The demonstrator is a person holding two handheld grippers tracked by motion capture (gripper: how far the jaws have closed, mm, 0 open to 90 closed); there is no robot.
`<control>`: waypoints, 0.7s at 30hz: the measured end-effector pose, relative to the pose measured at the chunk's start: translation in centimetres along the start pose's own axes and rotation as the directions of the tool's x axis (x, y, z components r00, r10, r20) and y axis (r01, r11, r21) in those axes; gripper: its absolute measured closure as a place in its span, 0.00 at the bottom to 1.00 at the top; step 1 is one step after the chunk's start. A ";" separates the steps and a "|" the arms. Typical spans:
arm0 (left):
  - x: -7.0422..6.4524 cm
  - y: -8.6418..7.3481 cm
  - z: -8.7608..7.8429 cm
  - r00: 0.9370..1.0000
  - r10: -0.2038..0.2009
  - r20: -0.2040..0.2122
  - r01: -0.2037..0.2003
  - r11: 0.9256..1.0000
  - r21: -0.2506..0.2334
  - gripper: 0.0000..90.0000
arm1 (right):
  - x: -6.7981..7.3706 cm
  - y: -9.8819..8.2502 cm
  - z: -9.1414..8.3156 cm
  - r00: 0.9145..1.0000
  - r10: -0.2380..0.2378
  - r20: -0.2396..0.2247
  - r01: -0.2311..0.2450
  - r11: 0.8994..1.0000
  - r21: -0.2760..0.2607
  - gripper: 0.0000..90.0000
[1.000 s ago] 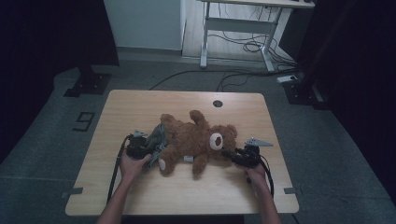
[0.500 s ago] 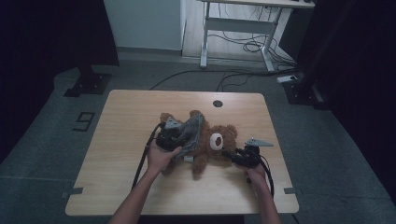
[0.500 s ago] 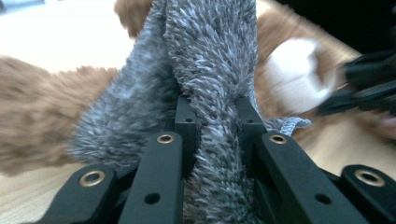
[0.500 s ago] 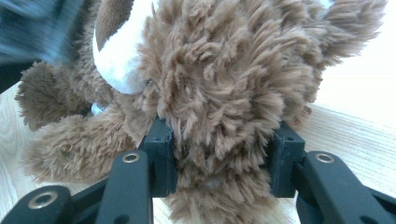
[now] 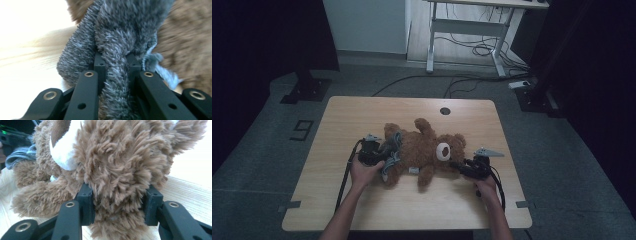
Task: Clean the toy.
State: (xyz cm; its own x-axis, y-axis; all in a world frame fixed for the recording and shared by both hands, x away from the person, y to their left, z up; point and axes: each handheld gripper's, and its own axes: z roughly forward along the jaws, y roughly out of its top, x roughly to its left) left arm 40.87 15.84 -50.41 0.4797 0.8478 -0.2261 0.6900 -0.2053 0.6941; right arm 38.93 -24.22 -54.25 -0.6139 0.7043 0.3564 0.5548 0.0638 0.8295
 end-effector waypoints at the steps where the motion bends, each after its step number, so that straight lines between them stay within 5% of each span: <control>1: 0.4 -0.2 0.2 0.999 0.013 -0.032 -0.012 1.000 0.023 0.85 | 0.0 0.0 0.0 1.000 0.001 -0.001 -0.001 1.000 0.000 0.60; 5: 1.1 -0.5 -0.7 0.996 0.034 -0.086 -0.031 0.998 0.046 0.85 | 0.0 -0.1 0.0 1.000 0.000 0.000 0.000 1.000 0.001 0.60; 8: 0.8 0.0 -2.7 0.997 0.027 -0.071 -0.028 1.000 -0.009 0.85 | -0.2 -0.1 0.0 1.000 0.003 -0.003 -0.003 1.000 -0.003 0.60; 10: -0.9 1.3 -4.6 0.999 0.044 -0.019 -0.045 0.996 -0.080 0.85 | -0.1 0.0 0.0 1.000 0.004 0.002 -0.004 1.000 -0.001 0.60; 13: -2.8 2.7 -5.1 0.996 0.091 -0.007 -0.091 0.989 -0.112 0.85 | 0.0 0.0 0.0 1.000 0.002 0.007 -0.002 1.000 0.000 0.60; 16: -5.7 5.2 -4.1 0.989 0.148 0.027 -0.144 0.983 -0.117 0.85 | 0.0 0.0 0.0 1.000 0.000 0.009 0.000 1.000 0.000 0.60; 21: -8.4 7.7 -1.4 0.984 0.167 0.070 -0.160 0.982 -0.100 0.85 | 0.1 0.0 0.0 1.000 -0.001 0.015 0.001 1.000 0.001 0.60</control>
State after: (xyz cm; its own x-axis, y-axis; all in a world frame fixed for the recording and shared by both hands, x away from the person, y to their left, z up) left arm 41.35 7.81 -42.18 0.6246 0.7656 -0.1541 0.5468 -0.2878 0.7862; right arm 38.84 -24.16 -54.21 -0.6060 0.7150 0.3487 0.5546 0.0654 0.8296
